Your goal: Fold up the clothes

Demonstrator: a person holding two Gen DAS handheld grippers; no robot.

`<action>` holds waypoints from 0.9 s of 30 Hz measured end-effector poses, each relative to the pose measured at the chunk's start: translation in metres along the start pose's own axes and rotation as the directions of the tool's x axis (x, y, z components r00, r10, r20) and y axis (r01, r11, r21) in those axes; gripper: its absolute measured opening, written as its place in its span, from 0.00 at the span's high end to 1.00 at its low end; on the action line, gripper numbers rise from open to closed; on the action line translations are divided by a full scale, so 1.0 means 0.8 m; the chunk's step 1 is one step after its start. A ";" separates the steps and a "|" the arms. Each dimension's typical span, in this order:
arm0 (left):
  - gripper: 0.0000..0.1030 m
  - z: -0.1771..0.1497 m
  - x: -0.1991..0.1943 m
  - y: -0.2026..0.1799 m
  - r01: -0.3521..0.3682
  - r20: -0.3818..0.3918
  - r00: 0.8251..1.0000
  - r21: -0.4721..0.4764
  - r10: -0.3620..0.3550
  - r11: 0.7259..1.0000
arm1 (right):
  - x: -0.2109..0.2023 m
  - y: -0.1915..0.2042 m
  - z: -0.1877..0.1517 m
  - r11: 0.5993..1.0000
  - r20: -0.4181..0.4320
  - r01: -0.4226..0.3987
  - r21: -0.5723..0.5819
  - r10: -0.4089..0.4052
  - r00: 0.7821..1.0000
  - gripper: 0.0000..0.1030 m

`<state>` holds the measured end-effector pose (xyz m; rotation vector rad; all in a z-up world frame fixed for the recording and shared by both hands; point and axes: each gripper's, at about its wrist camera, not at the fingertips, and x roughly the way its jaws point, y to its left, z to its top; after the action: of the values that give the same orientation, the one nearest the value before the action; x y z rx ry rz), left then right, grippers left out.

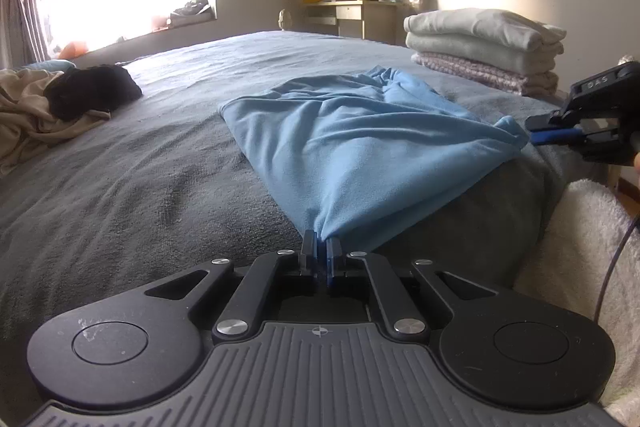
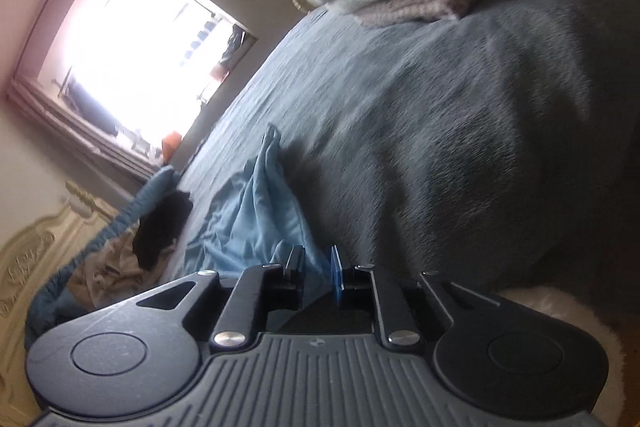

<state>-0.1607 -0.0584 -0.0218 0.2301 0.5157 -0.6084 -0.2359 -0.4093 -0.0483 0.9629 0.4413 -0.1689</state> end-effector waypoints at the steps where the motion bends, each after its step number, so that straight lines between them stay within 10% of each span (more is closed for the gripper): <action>1: 0.94 0.001 -0.001 0.000 0.005 -0.002 1.000 0.005 -0.005 1.000 | -0.003 -0.002 0.003 1.000 0.005 -0.005 0.011 0.005 1.000 0.80; 4: 0.75 0.001 -0.001 -0.005 -0.011 0.001 1.000 0.032 0.011 0.999 | -0.004 0.002 0.008 1.000 0.004 -0.017 0.002 0.017 1.000 0.62; 9: 0.75 0.005 0.002 -0.011 -0.025 0.022 0.999 0.055 0.024 0.998 | 0.023 0.027 0.009 0.995 -0.039 -0.013 -0.098 0.009 0.999 0.61; 13: 0.98 0.005 -0.001 -0.013 -0.034 0.069 0.997 0.059 0.030 0.998 | 0.040 0.056 0.000 0.967 -0.039 0.003 -0.255 -0.013 0.999 0.86; 18: 0.99 -0.009 0.005 -0.010 -0.027 0.027 0.999 0.059 0.026 0.998 | 0.047 0.046 -0.003 0.949 -0.027 0.110 -0.296 -0.123 0.992 0.85; 27: 0.99 -0.021 0.012 -0.002 -0.016 -0.002 1.000 0.037 0.016 0.999 | 0.069 0.091 0.032 0.935 -0.063 -0.023 -0.354 0.001 0.998 0.68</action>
<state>-0.1616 -0.0583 -0.0412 0.2699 0.5050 -0.6028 -0.1553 -0.3858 -0.0048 0.6158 0.5031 -0.0448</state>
